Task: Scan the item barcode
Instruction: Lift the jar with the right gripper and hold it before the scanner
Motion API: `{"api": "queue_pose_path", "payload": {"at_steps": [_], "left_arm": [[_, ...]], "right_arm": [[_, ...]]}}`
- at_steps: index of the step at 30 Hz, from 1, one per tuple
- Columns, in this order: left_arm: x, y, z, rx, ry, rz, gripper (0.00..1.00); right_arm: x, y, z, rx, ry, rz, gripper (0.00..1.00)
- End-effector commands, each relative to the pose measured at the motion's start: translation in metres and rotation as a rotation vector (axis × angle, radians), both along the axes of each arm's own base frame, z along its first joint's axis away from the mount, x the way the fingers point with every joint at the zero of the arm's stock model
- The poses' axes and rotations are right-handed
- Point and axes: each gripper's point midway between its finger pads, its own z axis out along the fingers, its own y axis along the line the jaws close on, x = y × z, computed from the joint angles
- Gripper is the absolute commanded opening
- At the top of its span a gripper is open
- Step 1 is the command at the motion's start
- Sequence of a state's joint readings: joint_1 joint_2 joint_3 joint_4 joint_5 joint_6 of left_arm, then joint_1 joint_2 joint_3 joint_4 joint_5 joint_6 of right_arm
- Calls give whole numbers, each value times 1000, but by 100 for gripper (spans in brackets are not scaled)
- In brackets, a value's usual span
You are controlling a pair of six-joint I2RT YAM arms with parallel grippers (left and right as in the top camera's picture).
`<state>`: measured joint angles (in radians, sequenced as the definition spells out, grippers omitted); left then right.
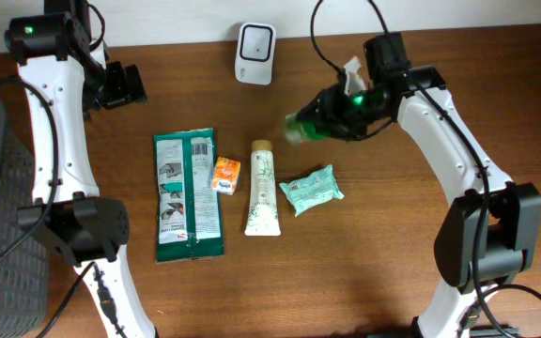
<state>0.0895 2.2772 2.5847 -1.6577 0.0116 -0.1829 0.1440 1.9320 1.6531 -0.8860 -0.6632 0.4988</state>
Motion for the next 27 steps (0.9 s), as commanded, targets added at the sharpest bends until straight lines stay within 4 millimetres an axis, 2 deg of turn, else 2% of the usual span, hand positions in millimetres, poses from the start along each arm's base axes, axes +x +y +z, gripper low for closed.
{"api": "queue_pose_path", "payload": {"at_steps": [1, 4, 6, 8, 11, 12, 13, 15, 18, 23, 27], "left_arm": [[1, 1, 7, -9, -21, 5, 99], [1, 1, 7, -9, -22, 5, 99], [1, 1, 7, -9, -22, 5, 99], [1, 1, 7, -9, -22, 5, 99], [1, 1, 7, -9, -22, 5, 100], [1, 1, 7, -9, -21, 5, 99], [1, 1, 7, -9, -21, 5, 99], [1, 1, 7, -9, -22, 5, 99], [1, 1, 7, -9, -22, 5, 99], [1, 1, 7, -9, -22, 5, 99], [1, 1, 7, -9, -22, 5, 99]], "right_arm": [[33, -27, 24, -224, -188, -41, 40], [67, -35, 77, -428, -404, -104, 41], [90, -27, 106, -506, -526, -146, 44], [119, -1, 131, -553, -665, -147, 42], [162, 37, 137, -633, -832, -120, 42], [182, 56, 132, -637, -931, -92, 42], [195, 66, 127, -637, -986, -84, 42], [221, 75, 113, -661, -1074, -142, 41], [245, 85, 94, -734, -1206, -104, 41], [252, 92, 51, -765, -1181, -30, 41], [246, 97, 33, -751, -1129, 41, 40]]}}
